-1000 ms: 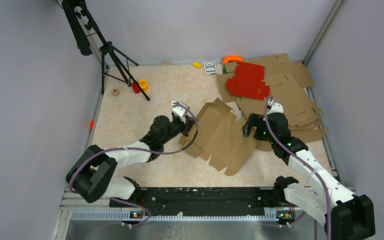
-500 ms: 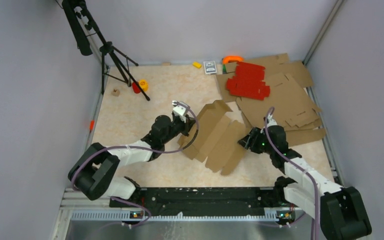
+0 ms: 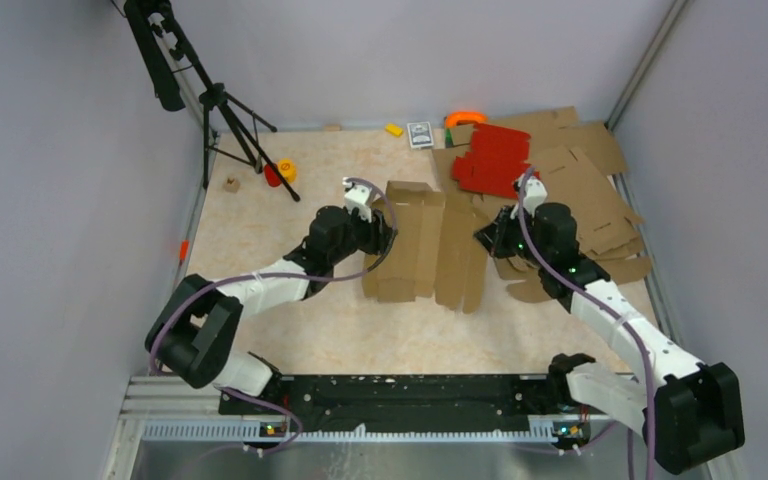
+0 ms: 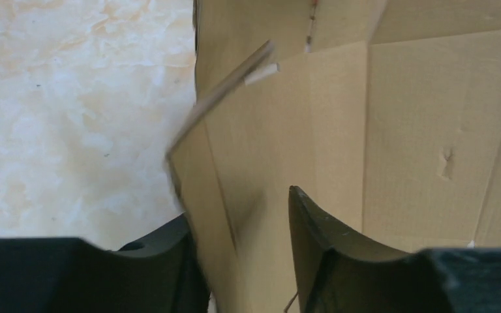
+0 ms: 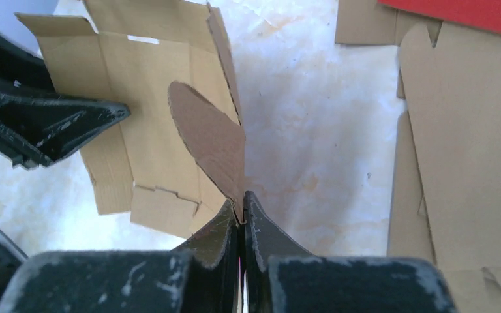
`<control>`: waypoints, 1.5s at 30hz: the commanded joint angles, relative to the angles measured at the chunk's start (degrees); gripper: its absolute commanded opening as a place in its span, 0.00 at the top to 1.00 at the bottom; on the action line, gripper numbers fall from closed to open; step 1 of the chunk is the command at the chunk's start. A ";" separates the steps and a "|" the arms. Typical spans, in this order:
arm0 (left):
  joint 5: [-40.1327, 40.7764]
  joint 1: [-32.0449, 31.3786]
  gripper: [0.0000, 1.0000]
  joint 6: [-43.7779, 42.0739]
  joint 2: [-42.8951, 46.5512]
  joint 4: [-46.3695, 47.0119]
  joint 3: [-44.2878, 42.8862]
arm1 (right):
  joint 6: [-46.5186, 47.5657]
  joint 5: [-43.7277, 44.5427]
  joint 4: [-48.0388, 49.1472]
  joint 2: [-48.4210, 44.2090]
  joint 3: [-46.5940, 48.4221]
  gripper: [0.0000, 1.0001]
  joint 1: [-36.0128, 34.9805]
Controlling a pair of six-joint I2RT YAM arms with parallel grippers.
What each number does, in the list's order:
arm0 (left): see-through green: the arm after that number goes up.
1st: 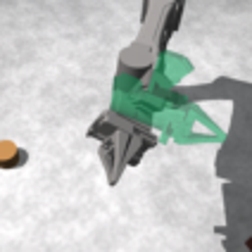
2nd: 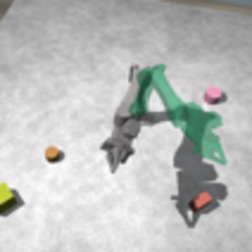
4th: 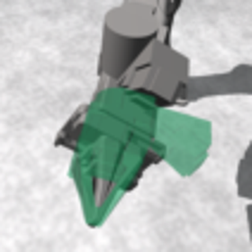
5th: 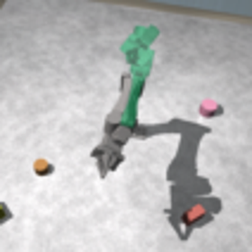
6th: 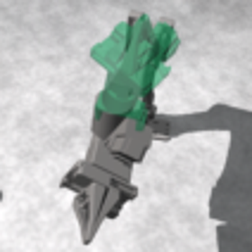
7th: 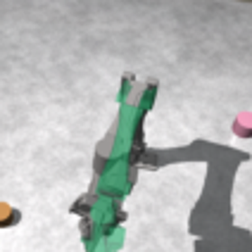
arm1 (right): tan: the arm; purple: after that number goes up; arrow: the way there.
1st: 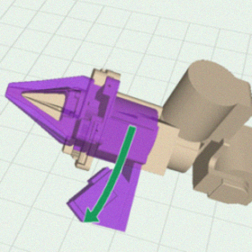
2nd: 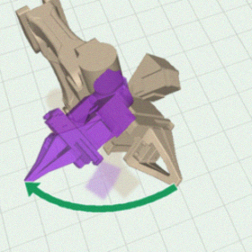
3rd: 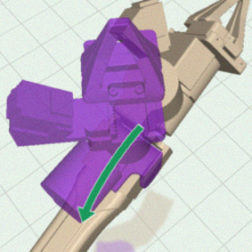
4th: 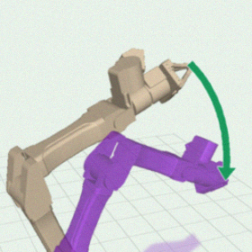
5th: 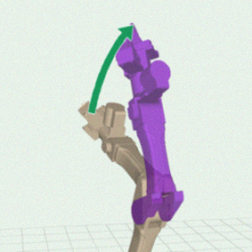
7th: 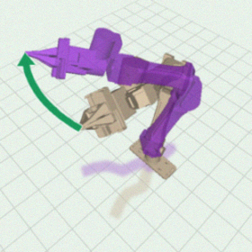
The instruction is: Fold the paper box
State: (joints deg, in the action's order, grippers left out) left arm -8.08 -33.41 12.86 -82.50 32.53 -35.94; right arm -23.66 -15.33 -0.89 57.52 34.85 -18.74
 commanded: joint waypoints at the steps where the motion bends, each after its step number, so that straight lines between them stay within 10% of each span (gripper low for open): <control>1: 0.11 1.76 0.46 3.68 -0.41 -17.53 -7.06 | 11.39 7.22 -4.96 -0.08 4.16 1.00 -4.64; 12: 14.14 1.58 0.17 11.23 17.82 -29.75 -0.44 | 15.08 23.19 8.88 -14.07 -3.78 1.00 -12.27; 20: 6.63 -0.22 0.34 10.12 24.58 -33.87 0.81 | 9.50 26.71 4.62 -10.90 -1.49 1.00 -12.37; 25: -1.83 -2.46 0.37 12.42 18.05 -25.18 0.85 | 5.62 23.83 10.21 -14.31 -4.78 1.00 -12.40; 36: -5.32 4.62 0.02 31.60 9.55 -10.95 -3.30 | 8.74 17.10 26.25 -30.25 -12.10 1.00 -12.44; 45: -12.34 6.97 0.01 49.12 -0.91 14.76 -3.15 | 11.27 6.25 30.52 -31.32 -12.68 1.00 -12.46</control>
State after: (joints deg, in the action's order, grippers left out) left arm -15.59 -26.50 52.75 -78.59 33.69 -36.84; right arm -14.76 -2.20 24.73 26.11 22.06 -30.61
